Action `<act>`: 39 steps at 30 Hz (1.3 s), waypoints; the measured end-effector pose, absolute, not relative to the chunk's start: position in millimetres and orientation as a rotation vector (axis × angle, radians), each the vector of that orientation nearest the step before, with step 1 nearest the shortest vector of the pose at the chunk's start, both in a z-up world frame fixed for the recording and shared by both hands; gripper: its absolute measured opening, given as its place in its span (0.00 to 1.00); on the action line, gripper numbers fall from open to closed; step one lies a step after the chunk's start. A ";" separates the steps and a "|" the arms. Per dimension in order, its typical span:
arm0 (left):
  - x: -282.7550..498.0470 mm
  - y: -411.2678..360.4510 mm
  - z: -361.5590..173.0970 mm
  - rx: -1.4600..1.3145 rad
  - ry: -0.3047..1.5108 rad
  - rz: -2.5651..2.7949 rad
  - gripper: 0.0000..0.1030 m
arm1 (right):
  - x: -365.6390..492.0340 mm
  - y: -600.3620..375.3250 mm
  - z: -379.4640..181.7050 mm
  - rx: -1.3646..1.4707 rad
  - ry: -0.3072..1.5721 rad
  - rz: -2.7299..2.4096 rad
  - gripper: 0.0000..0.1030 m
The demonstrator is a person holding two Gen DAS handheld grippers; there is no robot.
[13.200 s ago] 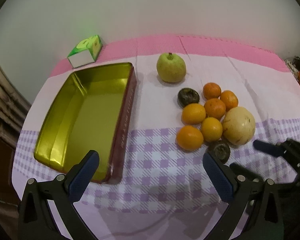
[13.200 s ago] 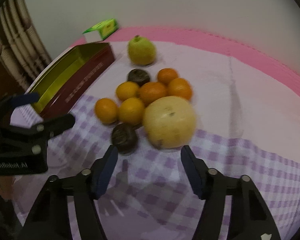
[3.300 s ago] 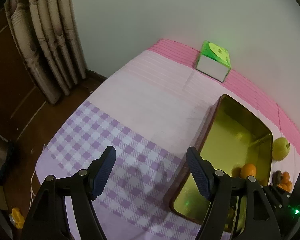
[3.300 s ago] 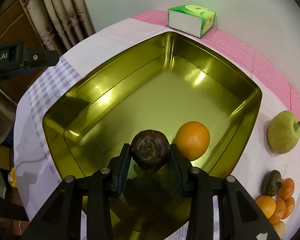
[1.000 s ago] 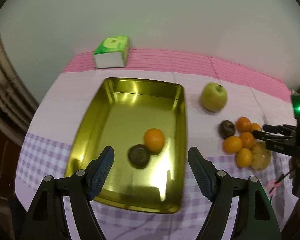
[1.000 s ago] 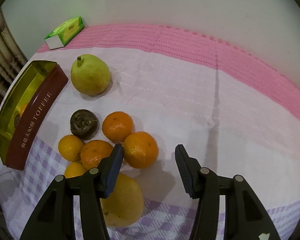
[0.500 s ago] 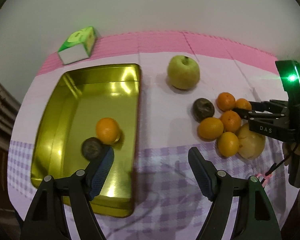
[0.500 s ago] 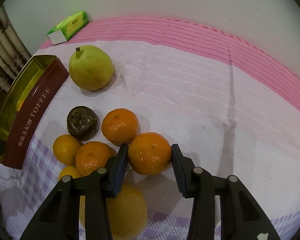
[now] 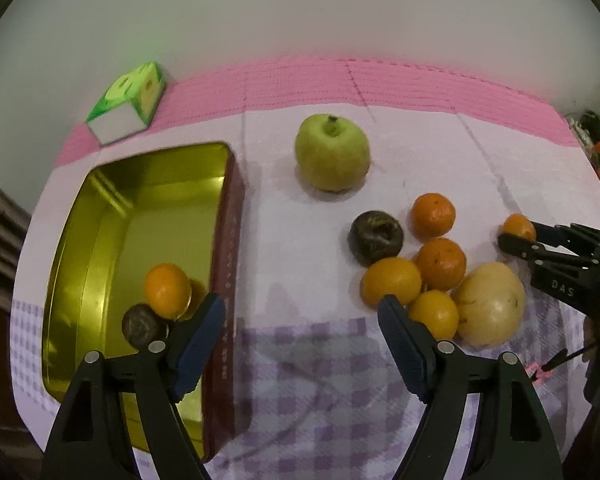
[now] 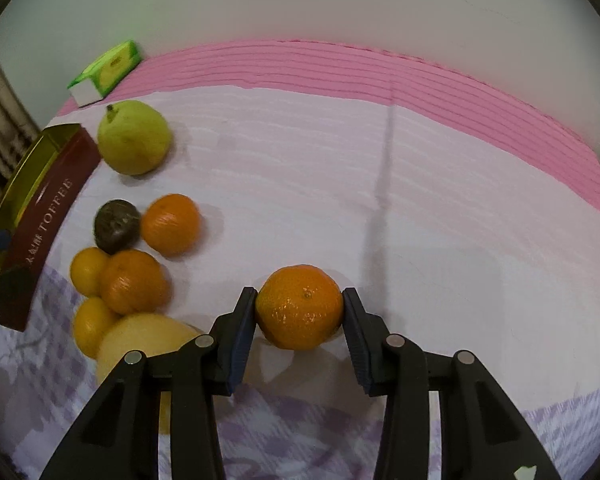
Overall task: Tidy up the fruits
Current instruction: 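Grasp a yellow orange with the left tool while the right tool holds the tangerine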
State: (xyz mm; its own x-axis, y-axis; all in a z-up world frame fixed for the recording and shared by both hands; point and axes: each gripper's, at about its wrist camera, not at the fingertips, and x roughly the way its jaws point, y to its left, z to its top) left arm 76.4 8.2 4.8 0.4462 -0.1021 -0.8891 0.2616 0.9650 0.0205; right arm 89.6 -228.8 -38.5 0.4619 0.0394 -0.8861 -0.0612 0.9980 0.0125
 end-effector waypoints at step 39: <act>103.6 -35.4 -30.8 0.091 1.179 -0.399 0.43 | 70.3 -254.4 -46.1 0.103 0.956 0.027 0.39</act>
State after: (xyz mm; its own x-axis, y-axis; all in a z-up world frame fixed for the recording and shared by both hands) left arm 103.6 -35.4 -30.8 0.3208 -0.2557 -0.9120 0.3500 0.9267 -0.1367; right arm 70.3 -254.4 -46.1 0.5768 0.0686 -0.8140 0.0227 0.9947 0.0999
